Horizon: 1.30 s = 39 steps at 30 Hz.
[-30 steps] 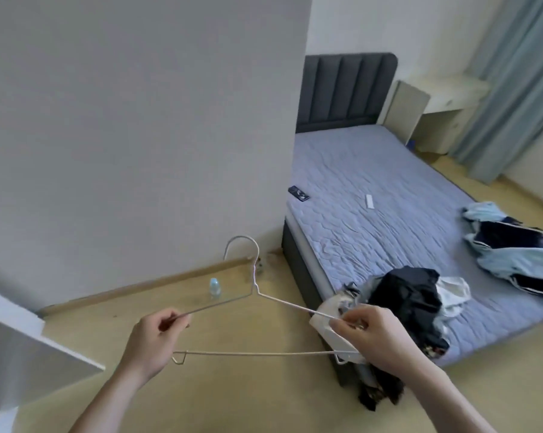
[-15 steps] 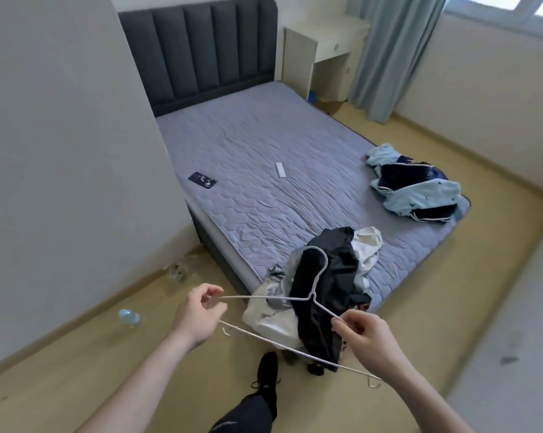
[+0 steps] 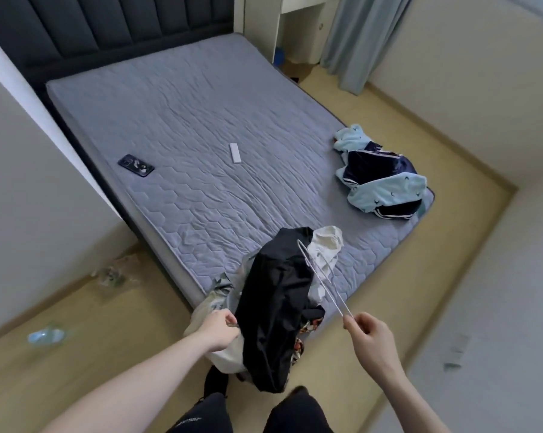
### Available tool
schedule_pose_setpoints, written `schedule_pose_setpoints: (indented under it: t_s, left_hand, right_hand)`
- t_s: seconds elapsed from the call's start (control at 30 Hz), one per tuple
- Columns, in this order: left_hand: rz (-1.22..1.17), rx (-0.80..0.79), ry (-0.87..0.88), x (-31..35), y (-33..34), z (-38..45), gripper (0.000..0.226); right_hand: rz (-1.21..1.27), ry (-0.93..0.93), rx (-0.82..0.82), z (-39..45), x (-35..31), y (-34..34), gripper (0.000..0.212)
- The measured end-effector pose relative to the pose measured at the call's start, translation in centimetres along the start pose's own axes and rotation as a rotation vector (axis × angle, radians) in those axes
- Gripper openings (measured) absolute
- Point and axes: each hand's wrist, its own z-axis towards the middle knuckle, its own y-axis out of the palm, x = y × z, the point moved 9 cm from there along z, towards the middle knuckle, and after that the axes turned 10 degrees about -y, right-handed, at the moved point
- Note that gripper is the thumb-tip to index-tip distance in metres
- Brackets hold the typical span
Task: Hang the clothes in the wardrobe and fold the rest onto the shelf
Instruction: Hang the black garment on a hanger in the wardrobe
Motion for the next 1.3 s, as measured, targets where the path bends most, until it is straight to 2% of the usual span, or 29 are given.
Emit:
schedule_pose_setpoints:
  t_s: [0.17, 0.5, 0.73, 0.9, 0.97, 1.03, 1.1, 1.2, 1.3]
  left_hand:
    - [-0.032, 0.000, -0.128, 2.3, 2.7, 5.7, 0.012]
    - [-0.180, 0.057, -0.421, 4.4, 11.4, 15.3, 0.022]
    - [-0.219, -0.057, -0.564, 3.9, 19.7, 22.0, 0.040]
    - [-0.191, -0.025, -0.572, 3.6, 21.9, 24.6, 0.051]
    - [-0.217, 0.124, -0.569, 3.6, 20.6, 23.7, 0.034]
    - [-0.318, 0.295, -0.538, 4.0, 18.9, 21.2, 0.005]
    - [-0.450, 0.387, -0.493, 4.6, 17.5, 18.0, 0.015]
    - [-0.594, 0.421, -0.374, 7.1, 15.3, 12.2, 0.027]
    - [-0.719, 0.464, -0.192, 10.6, 12.4, 5.9, 0.030]
  right_hand:
    - [0.007, 0.048, -0.087, 6.5, 3.5, -0.5, 0.039]
    - [-0.071, -0.059, -0.513, 24.6, 10.2, 4.1, 0.046]
    - [-0.134, -0.108, -0.657, 32.3, 15.4, 10.0, 0.044]
    - [-0.097, -0.088, -0.673, 32.6, 18.4, 13.1, 0.044]
    - [-0.082, -0.086, -0.689, 31.8, 18.4, 13.4, 0.044]
    - [-0.069, -0.088, -0.693, 30.8, 17.7, 12.8, 0.044]
    - [-0.062, -0.097, -0.675, 29.8, 16.3, 11.5, 0.044]
    - [-0.046, -0.124, -0.641, 28.0, 13.6, 9.0, 0.044]
    - [-0.064, -0.175, -0.630, 25.5, 10.7, 6.8, 0.046]
